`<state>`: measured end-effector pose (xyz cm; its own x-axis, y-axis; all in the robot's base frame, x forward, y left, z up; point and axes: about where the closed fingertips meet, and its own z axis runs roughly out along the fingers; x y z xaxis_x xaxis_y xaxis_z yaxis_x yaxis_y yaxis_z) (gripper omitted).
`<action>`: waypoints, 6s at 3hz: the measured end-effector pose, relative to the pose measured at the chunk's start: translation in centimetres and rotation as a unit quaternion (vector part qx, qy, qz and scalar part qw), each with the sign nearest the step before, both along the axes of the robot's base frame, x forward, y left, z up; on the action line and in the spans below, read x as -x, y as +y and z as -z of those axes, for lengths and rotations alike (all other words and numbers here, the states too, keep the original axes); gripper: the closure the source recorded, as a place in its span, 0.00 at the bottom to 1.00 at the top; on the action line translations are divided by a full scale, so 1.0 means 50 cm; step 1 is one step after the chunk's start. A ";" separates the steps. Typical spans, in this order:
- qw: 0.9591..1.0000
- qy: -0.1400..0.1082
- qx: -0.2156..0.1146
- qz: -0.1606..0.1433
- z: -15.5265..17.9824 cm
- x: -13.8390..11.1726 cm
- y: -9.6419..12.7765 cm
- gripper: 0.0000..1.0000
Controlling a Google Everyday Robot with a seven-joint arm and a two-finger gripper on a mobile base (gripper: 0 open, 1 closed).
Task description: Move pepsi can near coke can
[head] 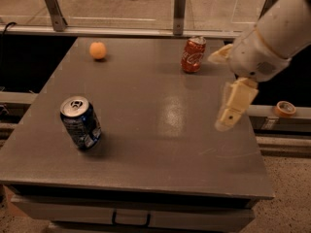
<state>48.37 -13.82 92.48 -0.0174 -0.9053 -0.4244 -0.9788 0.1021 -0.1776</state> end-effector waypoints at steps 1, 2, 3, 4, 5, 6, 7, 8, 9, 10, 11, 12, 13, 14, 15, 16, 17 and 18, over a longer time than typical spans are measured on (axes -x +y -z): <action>0.996 0.020 -0.068 -0.062 0.025 0.002 0.154 0.00; 0.995 0.022 -0.076 -0.067 0.020 0.007 0.169 0.00; 0.993 0.024 -0.089 -0.073 0.019 0.013 0.176 0.00; 0.986 0.036 -0.138 -0.081 0.044 0.037 0.237 0.00; 0.972 0.051 -0.207 -0.099 0.071 0.061 0.351 0.00; 0.956 0.064 -0.259 -0.125 0.089 0.075 0.465 0.00; 0.940 0.078 -0.297 -0.147 0.102 0.080 0.555 0.00; 0.930 0.086 -0.321 -0.158 0.118 0.082 0.612 0.16; 0.925 0.085 -0.337 -0.156 0.121 0.075 0.628 0.39; 0.926 0.080 -0.342 -0.138 0.108 0.063 0.607 0.62; 0.934 0.051 -0.337 -0.109 0.075 0.032 0.548 0.86; 0.948 -0.014 -0.310 -0.075 -0.003 -0.027 0.430 1.00; 0.948 -0.014 -0.310 -0.075 -0.003 -0.027 0.430 1.00; 0.953 -0.048 -0.293 -0.062 -0.040 -0.053 0.381 1.00; 0.954 -0.089 -0.283 -0.043 -0.086 -0.111 0.287 1.00; 0.952 -0.130 -0.276 -0.015 -0.133 -0.190 0.186 1.00; 0.950 -0.155 -0.271 0.012 -0.147 -0.266 0.108 1.00; 0.944 -0.176 -0.273 0.053 -0.140 -0.305 0.031 1.00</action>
Offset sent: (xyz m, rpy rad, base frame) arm -0.0006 0.0691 -0.0112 0.1225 0.0351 0.1120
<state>63.61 -12.25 99.50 0.1338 -0.5511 -0.8237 -0.8480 0.3665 -0.3829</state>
